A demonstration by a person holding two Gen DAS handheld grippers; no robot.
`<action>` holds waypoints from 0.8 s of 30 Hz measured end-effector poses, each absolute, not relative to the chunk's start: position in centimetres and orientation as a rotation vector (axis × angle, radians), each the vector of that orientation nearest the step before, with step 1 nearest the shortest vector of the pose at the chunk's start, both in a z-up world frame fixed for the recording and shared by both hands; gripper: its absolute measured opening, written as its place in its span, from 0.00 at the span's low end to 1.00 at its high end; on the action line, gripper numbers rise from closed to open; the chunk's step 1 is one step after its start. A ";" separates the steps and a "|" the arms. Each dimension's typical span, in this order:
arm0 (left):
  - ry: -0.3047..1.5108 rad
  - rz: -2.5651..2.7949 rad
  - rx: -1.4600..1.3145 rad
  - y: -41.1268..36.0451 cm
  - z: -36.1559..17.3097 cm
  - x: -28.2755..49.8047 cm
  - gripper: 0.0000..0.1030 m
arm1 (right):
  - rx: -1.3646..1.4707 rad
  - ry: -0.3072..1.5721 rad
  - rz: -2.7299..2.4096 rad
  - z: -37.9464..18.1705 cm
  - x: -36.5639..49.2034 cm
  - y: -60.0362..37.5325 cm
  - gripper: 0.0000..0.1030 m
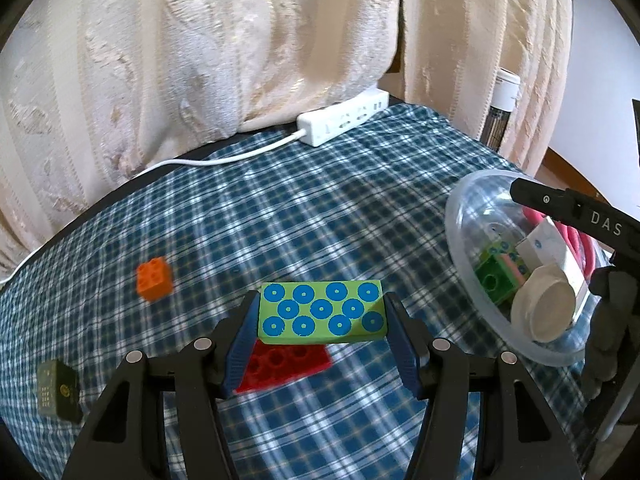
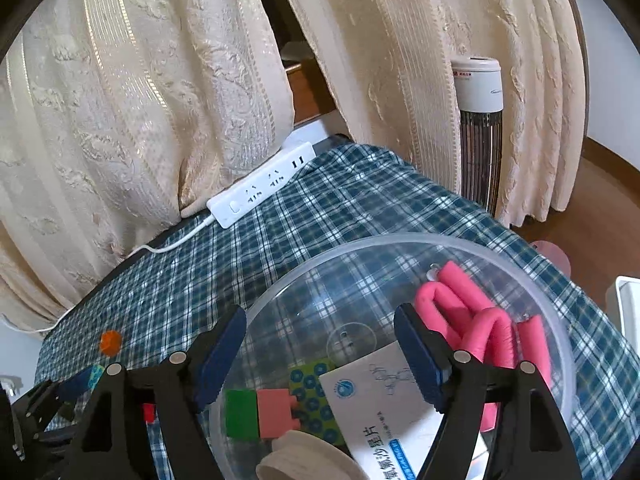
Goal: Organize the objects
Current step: 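Carry the red brick with the right tool while the left tool carries the dotted block toward the bowl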
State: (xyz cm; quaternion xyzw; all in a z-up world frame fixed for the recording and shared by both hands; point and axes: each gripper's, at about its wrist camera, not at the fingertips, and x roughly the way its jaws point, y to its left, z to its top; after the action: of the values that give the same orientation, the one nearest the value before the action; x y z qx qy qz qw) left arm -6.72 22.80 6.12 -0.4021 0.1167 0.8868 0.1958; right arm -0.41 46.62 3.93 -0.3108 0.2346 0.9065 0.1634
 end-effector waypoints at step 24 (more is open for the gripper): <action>0.095 2.669 -1.096 12.2 9.3 -9.3 0.60 | -1.126 0.439 2.844 3.5 -3.6 31.6 0.77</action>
State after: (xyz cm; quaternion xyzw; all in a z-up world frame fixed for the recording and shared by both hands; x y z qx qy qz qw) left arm -9.27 12.16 9.29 -0.3764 0.0326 0.9171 0.1271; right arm -3.59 31.59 3.50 -0.3643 0.1420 0.9200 0.0256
